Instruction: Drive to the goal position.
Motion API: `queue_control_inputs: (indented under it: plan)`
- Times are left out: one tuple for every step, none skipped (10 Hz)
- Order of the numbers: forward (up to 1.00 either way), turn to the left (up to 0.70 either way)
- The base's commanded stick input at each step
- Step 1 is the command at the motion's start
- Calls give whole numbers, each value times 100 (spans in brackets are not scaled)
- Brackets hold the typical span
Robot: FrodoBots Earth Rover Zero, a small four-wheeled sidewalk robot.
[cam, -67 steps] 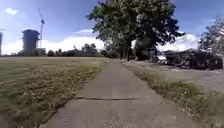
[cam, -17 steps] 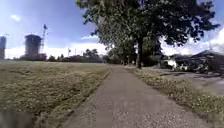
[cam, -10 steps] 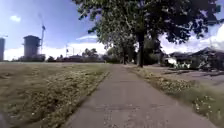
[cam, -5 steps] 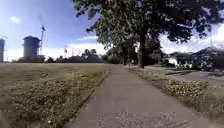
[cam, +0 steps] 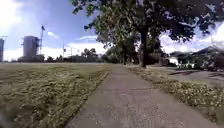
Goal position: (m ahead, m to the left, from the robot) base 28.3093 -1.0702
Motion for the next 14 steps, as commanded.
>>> queue_control_inputs:
  plan:
    - [100, 0]
    - [100, 0]
    - [100, 0]
    - [100, 0]
    - [100, 0]
    - [100, 0]
    - [100, 0]
    - [100, 0]
    - [100, 0]
    - [100, 0]
    - [100, 0]
    - [100, 0]
    - [100, 0]
    - [100, 0]
